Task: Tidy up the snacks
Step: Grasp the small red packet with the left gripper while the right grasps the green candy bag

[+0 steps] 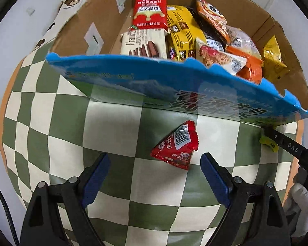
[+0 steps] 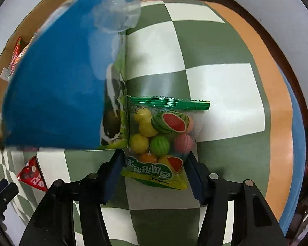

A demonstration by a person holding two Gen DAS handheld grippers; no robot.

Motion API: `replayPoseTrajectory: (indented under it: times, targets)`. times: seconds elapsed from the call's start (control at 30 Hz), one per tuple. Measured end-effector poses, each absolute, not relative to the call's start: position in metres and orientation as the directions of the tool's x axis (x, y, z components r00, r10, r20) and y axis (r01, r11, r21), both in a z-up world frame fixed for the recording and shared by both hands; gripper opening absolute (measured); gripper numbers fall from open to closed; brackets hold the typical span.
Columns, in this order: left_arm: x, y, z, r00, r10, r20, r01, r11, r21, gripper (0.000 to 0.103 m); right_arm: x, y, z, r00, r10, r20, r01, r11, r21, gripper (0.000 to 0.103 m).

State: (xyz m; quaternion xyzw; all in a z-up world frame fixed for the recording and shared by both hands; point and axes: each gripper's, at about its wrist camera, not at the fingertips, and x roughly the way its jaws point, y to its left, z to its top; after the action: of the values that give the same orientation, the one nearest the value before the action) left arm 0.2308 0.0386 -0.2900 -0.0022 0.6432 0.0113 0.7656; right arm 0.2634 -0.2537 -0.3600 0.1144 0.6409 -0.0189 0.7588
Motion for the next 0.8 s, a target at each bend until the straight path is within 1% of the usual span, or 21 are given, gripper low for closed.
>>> replayPoseTrajectory:
  times: [0.23, 0.47, 0.53, 0.57, 0.6, 0.63, 0.67, 0.7, 0.73, 0.8]
  targets:
    - [0.234, 0.033, -0.306, 0.143, 0.008, -0.990, 0.013, 1.000, 0.009, 0.090, 0.221, -0.245, -0.355, 0.131, 0.123, -0.984, 0.117, 0.984, 0.138, 0.059]
    - [0.248, 0.016, -0.337, 0.101, 0.038, -0.994, 0.079, 0.996, 0.046, 0.090, 0.182, -0.236, -0.362, 0.053, 0.178, -0.983, 0.086, 0.980, 0.182, 0.059]
    - [0.252, 0.010, -0.349, 0.086, 0.041, -0.995, 0.110, 0.993, 0.051, 0.089, 0.180, -0.239, -0.360, 0.059, 0.192, -0.980, 0.118, 0.973, 0.198, 0.060]
    - [0.254, 0.008, -0.353, 0.086, 0.041, -0.995, 0.118, 0.992, 0.051, 0.086, 0.181, -0.242, -0.357, 0.067, 0.188, -0.980, 0.136, 0.971, 0.196, 0.065]
    - [0.254, 0.006, -0.355, 0.091, 0.040, -0.995, 0.126, 0.991, 0.051, 0.072, 0.181, -0.245, -0.353, 0.079, 0.188, -0.979, 0.153, 0.968, 0.198, 0.069]
    - [0.255, 0.005, -0.356, 0.095, 0.038, -0.995, 0.131, 0.990, 0.050, 0.060, 0.181, -0.249, -0.350, 0.095, 0.193, -0.977, 0.172, 0.963, 0.207, 0.076]
    - [0.255, 0.005, -0.357, 0.098, 0.036, -0.995, 0.136, 0.989, 0.050, 0.056, 0.183, -0.254, -0.348, 0.110, 0.201, -0.973, 0.202, 0.954, 0.220, 0.077]
    - [0.255, 0.004, -0.357, 0.097, 0.031, -0.995, 0.140, 0.989, 0.044, 0.049, 0.186, -0.257, -0.348, 0.115, 0.206, -0.972, 0.221, 0.949, 0.227, 0.077]
    - [0.254, 0.005, -0.357, 0.094, 0.025, -0.995, 0.140, 0.989, 0.038, 0.045, 0.188, -0.260, -0.349, 0.116, 0.211, -0.971, 0.237, 0.943, 0.233, 0.077]
    - [0.251, 0.008, -0.356, 0.087, 0.013, -0.996, 0.137, 0.990, 0.025, 0.045, 0.200, -0.265, -0.357, 0.110, 0.220, -0.969, 0.261, 0.935, 0.242, 0.077]
